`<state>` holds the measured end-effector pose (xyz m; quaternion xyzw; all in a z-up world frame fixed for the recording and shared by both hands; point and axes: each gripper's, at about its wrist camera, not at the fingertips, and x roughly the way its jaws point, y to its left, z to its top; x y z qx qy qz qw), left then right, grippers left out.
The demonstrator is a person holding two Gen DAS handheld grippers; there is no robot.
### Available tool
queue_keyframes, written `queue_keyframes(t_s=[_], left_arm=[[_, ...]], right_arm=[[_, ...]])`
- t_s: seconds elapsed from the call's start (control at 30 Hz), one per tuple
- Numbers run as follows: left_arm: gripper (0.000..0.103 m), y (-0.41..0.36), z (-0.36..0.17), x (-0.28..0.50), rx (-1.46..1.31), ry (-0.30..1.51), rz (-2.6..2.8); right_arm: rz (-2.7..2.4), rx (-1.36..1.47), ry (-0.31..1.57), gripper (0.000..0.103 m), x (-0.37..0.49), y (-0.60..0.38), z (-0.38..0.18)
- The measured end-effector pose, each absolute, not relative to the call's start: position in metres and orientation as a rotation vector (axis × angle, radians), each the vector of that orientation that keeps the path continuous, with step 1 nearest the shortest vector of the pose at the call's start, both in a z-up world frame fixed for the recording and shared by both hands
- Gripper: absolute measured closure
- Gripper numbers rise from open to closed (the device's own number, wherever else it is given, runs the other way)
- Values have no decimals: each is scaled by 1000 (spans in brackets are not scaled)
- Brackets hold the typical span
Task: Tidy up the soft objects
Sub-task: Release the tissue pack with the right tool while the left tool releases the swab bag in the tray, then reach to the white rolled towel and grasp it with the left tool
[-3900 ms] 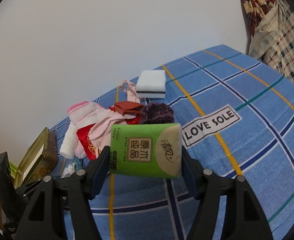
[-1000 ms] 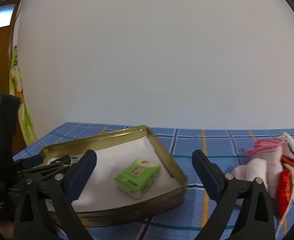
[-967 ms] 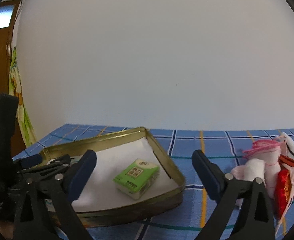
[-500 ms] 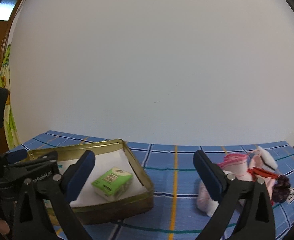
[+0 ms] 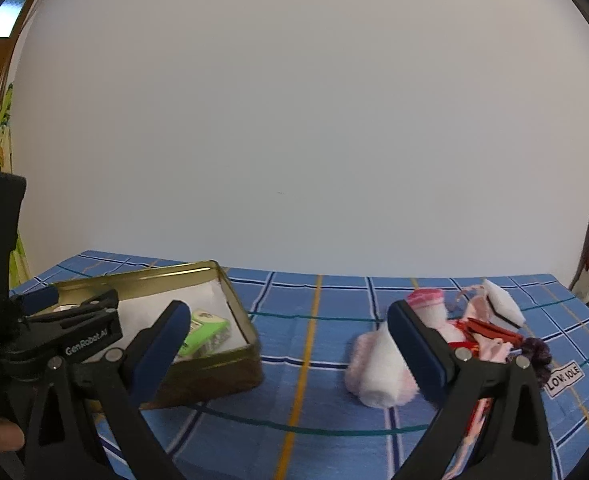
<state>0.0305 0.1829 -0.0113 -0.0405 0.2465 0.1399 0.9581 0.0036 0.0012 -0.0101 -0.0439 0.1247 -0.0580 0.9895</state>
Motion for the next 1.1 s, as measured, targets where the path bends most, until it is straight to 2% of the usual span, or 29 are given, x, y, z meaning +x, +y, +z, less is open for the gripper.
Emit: queue_keyframes(t_s=[1.1], left_arm=[[26,141,-18,18,-59,486,210]], right_arm=[[-204,-57,232,2,-41,-92,1]])
